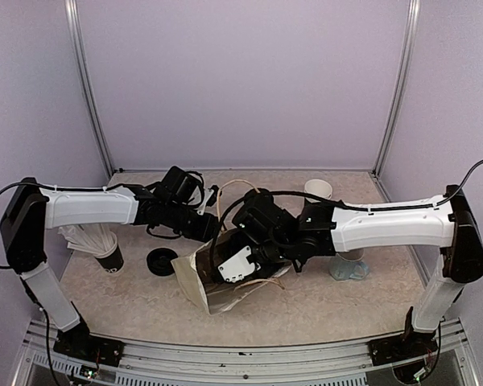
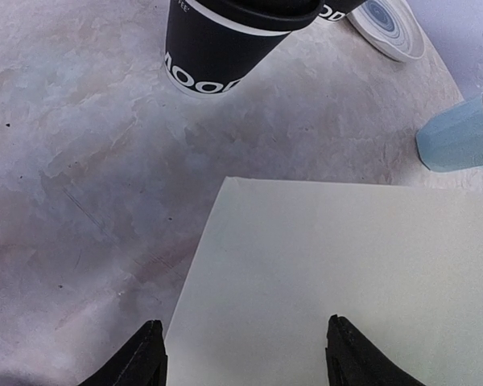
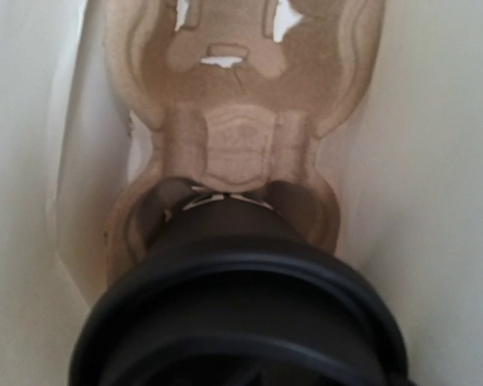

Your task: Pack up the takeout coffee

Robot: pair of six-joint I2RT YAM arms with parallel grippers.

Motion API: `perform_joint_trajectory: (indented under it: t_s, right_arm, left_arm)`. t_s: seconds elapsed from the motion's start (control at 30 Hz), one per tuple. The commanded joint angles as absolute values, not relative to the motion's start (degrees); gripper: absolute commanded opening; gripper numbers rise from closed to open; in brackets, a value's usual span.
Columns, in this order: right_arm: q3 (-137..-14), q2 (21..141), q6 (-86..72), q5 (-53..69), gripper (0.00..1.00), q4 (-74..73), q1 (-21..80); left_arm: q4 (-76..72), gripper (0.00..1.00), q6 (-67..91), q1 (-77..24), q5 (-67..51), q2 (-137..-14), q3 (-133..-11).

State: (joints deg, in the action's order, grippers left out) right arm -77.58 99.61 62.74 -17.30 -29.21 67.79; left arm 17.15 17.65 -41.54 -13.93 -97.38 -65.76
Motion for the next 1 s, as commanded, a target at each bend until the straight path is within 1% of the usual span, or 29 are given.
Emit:
perform_joint_trajectory:
  t_s: [0.0,0.2,0.37,0.57,0.8,0.87,0.97]
  right_arm:
    - [-79.63,102.03,62.48,-16.42,0.45,-29.68,66.13]
    - [-85.08,103.19,61.91,-14.21,0.45,-37.94,65.49]
    - [-89.99,104.46,60.63,-10.11,0.45,-48.82,65.36]
    - [-91.99,105.34,59.12,-9.46,0.45,-54.17,65.28]
    - [-97.81,106.73,57.74,-3.30,0.45,-65.95,65.04]
    - [-98.81,107.21,57.08,-1.71,0.45,-68.14,64.83]
    - [-100.69,108.16,56.61,0.78,0.45,-71.76,64.20]
  left_arm:
    - [17.30,0.66,16.28,-41.66,-17.08,-99.20,-66.78]
    - [16.89,0.65,16.21,-41.81,-19.68,-100.64,-67.58]
    - [15.49,0.65,16.43,-43.69,-22.73,-102.43,-69.04]
    - [15.46,0.64,15.84,-46.45,-26.42,-105.66,-72.35]
    - [16.57,0.64,14.85,-48.30,-30.15,-108.00,-75.79]
    - [17.61,0.65,14.45,-48.63,-29.94,-108.81,-76.98]
    - [20.01,0.68,14.58,-48.06,-25.66,-109.40,-78.59]
